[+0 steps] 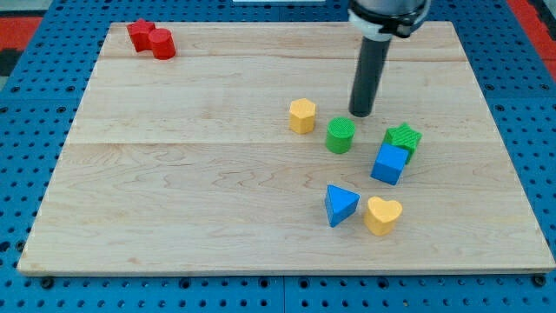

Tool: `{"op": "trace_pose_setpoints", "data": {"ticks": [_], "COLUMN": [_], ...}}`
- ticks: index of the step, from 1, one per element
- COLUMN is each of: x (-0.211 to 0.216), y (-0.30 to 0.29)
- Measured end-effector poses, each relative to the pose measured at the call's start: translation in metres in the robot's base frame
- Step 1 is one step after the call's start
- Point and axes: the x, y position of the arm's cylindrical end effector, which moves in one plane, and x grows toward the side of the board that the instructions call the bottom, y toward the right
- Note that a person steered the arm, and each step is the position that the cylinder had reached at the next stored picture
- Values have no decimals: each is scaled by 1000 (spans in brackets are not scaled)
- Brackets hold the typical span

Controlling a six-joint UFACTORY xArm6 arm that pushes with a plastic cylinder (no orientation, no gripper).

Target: Move the green blocks and hexagon to the center

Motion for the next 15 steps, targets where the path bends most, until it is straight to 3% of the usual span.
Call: {"op": "trace_pose_setpoints", "data": {"ticks": [3,5,6,8,10,13,15], "x": [21,83,96,89,47,10,1], "y": [-72,-72,-44,7,5,-58,9]}}
